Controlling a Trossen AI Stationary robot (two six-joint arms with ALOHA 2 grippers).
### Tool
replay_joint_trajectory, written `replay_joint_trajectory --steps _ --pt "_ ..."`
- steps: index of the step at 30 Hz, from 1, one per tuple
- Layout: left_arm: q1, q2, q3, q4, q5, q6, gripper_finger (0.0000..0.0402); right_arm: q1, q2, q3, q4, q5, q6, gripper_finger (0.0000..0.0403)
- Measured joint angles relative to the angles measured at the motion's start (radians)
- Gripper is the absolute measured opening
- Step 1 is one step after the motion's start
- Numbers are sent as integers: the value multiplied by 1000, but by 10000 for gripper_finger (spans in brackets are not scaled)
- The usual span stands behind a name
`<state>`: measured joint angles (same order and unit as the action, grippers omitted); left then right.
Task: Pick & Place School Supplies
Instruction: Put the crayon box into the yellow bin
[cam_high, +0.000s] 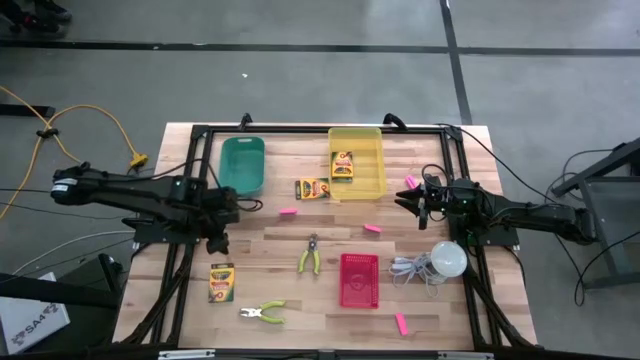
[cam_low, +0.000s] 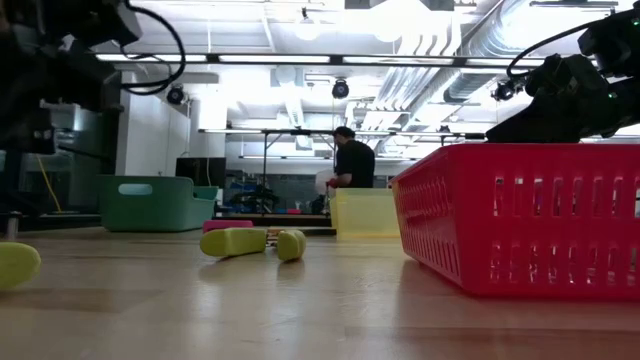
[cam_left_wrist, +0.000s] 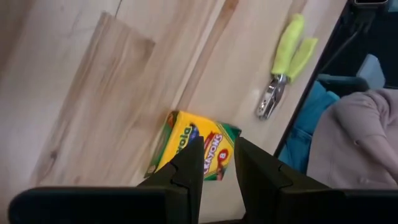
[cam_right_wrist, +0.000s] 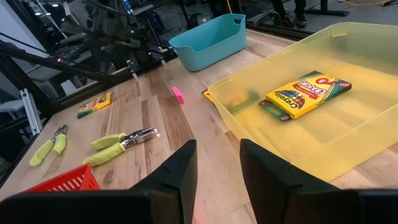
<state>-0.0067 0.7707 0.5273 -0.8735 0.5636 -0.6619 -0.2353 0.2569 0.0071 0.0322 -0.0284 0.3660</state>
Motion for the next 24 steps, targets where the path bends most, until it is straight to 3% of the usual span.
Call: replay_joint_trajectory --steps 18,24 --pt "-51 -10 -108 1 -19 104 86 0 0 0 0 0 0 110" --pt "-70 -8 -141 33 -15 70 86 0 0 0 0 0 0 110"
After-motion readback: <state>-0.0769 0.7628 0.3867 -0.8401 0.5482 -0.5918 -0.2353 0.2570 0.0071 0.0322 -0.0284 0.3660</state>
